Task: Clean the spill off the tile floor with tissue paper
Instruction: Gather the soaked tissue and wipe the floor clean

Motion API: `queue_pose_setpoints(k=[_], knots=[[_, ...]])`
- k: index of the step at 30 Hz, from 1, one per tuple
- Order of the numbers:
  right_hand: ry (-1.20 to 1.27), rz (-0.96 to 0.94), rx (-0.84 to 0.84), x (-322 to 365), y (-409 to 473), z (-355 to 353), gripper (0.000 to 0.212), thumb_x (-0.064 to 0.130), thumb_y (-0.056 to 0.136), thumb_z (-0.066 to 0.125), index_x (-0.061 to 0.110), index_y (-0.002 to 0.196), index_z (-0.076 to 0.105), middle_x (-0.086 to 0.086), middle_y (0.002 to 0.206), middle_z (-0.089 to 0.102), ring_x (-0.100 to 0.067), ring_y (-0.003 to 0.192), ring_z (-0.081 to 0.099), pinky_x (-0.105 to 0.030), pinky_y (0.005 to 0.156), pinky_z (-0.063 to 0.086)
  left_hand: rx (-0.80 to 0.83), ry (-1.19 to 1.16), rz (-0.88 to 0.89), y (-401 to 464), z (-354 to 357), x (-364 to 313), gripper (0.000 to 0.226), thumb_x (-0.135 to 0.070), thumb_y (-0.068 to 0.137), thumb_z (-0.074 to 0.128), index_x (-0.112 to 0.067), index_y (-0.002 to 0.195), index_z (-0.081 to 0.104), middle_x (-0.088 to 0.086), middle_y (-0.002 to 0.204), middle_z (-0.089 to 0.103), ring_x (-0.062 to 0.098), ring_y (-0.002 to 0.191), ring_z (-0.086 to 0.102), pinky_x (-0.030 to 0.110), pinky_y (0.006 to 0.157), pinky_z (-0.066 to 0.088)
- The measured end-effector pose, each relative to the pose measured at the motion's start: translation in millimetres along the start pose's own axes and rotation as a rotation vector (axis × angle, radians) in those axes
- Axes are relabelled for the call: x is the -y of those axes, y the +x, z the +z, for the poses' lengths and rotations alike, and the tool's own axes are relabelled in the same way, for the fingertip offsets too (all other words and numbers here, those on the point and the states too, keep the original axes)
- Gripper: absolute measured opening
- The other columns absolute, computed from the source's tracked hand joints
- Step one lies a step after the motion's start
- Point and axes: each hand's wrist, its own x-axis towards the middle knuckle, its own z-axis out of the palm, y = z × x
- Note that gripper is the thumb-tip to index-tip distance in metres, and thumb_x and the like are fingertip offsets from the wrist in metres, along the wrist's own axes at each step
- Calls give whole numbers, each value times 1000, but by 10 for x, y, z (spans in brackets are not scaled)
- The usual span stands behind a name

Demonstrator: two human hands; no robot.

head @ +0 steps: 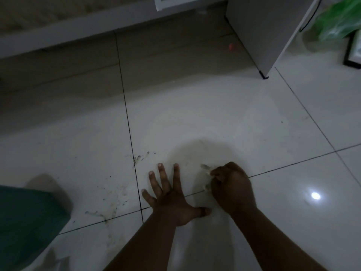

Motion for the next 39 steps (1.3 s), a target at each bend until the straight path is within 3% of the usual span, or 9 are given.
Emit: queue_pose_setpoints(k=[6,11,14,18,22,26,30,34,39], knots=[[-127,154,-123,-50,695,-9,26,13,80,64,11,103,76,-15,98,61,-37,91,60,-34,78,51,37,33,-14,12,-22,-5,161,-97,31,62,-43,127,-55,1,131,-69,35,124,-60,75,109,-14],[-84,-87,37,317,582,191,28,13,82,66,16,108,76,-11,99,63,-34,91,59,-31,77,50,14,35,-18,41,18,0,160,-99,29,58,-43,127,-55,3,134,-67,36,126,-59,75,109,-12],[-51,-183,145,332,330,247,26,18,75,65,16,98,77,-8,93,63,-32,85,60,-34,70,54,-7,51,-22,52,36,-6,160,-102,28,54,-41,129,-54,5,136,-66,37,127,-58,75,108,-14],[-40,50,-34,201,439,185,13,19,75,68,16,84,76,-7,87,61,-31,78,61,-31,66,50,-14,17,-1,60,46,28,159,-100,25,54,-45,129,-52,2,136,-66,34,125,-61,75,106,-19],[-79,121,-109,325,851,226,20,12,86,60,11,98,76,-12,98,63,-33,89,61,-29,70,47,-4,35,11,66,62,51,160,-99,30,57,-42,129,-54,4,135,-67,37,125,-60,76,106,-18],[-9,-4,26,681,944,410,29,4,85,58,16,105,76,-9,108,64,-30,101,60,-35,84,54,9,43,9,94,65,60,160,-99,30,58,-42,128,-55,5,132,-68,38,120,-63,77,102,-22],[-34,-176,219,862,643,559,22,14,85,61,18,101,76,-5,105,65,-24,95,61,-36,80,57,46,151,-19,138,101,74,151,-101,38,49,-34,118,-60,11,130,-69,45,117,-62,79,100,-20],[-101,-78,74,646,579,432,12,20,83,63,15,88,72,-9,91,63,-30,81,62,-32,66,53,-9,68,43,131,132,92,151,-101,34,51,-45,128,-53,8,134,-67,41,119,-63,76,98,-25],[-118,2,-72,469,932,381,20,10,86,59,14,98,75,-11,101,63,-35,94,59,-37,74,53,-93,3,67,74,173,116,153,-98,36,59,-47,133,-48,3,138,-64,35,125,-60,75,104,-23]])
